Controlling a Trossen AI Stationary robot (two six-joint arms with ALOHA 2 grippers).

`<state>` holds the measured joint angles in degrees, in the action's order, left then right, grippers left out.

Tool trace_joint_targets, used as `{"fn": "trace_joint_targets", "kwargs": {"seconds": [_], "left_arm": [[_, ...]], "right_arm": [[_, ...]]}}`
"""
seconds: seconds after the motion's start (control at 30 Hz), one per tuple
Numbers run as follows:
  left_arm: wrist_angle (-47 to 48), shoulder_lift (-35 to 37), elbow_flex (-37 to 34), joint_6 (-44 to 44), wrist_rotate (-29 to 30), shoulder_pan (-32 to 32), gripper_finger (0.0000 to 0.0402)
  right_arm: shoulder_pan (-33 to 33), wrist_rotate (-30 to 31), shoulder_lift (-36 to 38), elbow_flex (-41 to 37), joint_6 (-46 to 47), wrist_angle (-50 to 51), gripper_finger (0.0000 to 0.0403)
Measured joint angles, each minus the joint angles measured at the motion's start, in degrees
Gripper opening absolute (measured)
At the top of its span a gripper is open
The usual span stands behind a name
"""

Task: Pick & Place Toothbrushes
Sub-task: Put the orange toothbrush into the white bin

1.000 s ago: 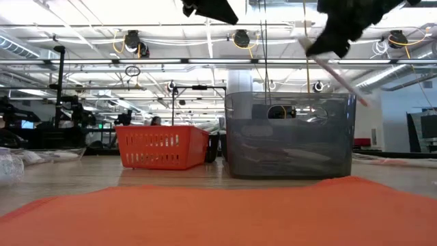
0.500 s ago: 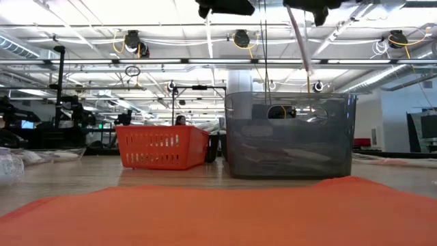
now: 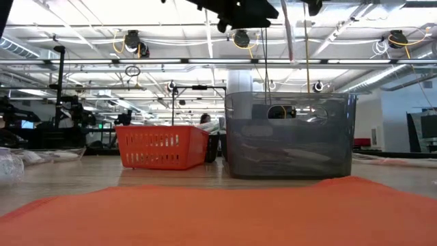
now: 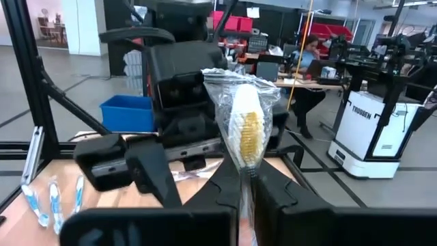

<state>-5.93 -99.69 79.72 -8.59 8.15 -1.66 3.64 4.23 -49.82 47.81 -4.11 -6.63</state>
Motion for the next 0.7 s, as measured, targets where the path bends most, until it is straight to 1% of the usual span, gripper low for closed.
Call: {"fn": "trace_joint_targets", "kwargs": {"seconds": [0.13, 0.27, 0.47, 0.7], "left_arm": [[-4.8, -2.4, 0.0, 0.0, -0.8, -0.7, 0.0216], [-9.6, -4.2, 0.0, 0.3, -3.5, -1.1, 0.0227], [-12.8, -5.3, 0.0, 0.3, -4.8, -1.1, 0.0230], [-20.1, -7.6, 0.1, 0.2, -5.7, -1.2, 0.0230]], "right_arm": [[0.0, 0.0, 0.0, 0.0, -0.1, -0.1, 0.0003], [0.0, 0.0, 0.0, 0.0, -0.4, -0.1, 0.0003], [0.0, 0.0, -0.1, 0.0, -1.1, -0.4, 0.0004], [0.0, 0.0, -1.9, -0.1, -1.3, -2.2, 0.0004]]}}
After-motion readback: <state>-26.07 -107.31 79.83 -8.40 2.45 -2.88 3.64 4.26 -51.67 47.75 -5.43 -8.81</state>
